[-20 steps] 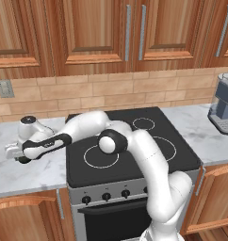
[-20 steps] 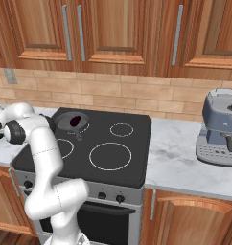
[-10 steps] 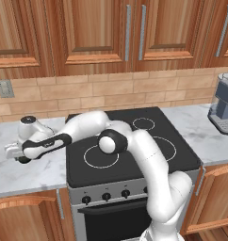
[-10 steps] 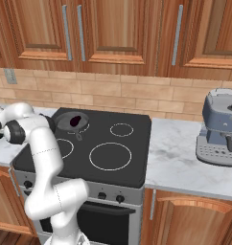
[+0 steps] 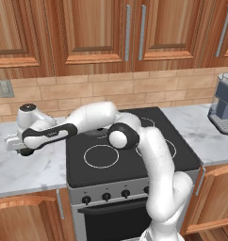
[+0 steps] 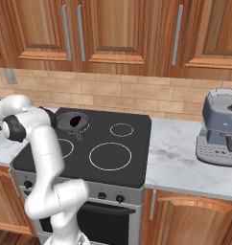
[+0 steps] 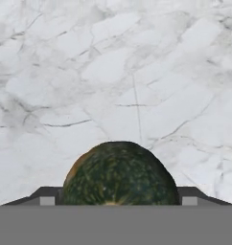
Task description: Put the squash and eggplant in the pan. Then turn on the rear left burner and set the heat to medium.
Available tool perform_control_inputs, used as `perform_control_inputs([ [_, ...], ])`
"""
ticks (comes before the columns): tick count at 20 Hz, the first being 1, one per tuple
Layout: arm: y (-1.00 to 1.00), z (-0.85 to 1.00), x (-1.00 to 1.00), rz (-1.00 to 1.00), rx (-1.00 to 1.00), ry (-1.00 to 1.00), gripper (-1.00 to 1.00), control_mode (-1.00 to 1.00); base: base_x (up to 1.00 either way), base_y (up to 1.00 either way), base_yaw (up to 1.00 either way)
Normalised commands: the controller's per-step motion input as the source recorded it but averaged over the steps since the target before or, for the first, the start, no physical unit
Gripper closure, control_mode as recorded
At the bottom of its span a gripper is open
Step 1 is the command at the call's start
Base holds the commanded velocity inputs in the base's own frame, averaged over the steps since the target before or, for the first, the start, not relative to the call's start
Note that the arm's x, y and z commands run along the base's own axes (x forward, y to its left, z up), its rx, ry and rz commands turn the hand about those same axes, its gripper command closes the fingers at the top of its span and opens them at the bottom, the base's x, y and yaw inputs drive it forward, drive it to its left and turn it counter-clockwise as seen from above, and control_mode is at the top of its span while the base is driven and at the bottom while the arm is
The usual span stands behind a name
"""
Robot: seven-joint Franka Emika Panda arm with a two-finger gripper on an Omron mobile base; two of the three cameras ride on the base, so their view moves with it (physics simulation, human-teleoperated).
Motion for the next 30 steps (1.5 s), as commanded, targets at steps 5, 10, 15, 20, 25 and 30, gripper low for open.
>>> perform_control_inputs([
  [5,-0.57,0.06,0.02,0.00,0.00,0.00,1.00,-1.00,0.00,0.00,0.00],
  [10,-0.61,0.00,0.19,0.00,0.00,0.00,1.00,-1.00,0.00,0.00,0.00],
  [15,-0.55,0.00,0.25,0.00,0.00,0.00,1.00,-1.00,0.00,0.00,0.00],
  [20,-0.54,0.02,0.19,0.00,0.00,0.00,1.00,-1.00,0.00,0.00,0.00],
  [25,-0.54,0.00,0.12,0.00,0.00,0.00,1.00,-1.00,0.00,0.00,0.00],
  [30,-0.51,0.08,0.08,0.00,0.00,0.00,1.00,-1.00,0.00,0.00,0.00],
])
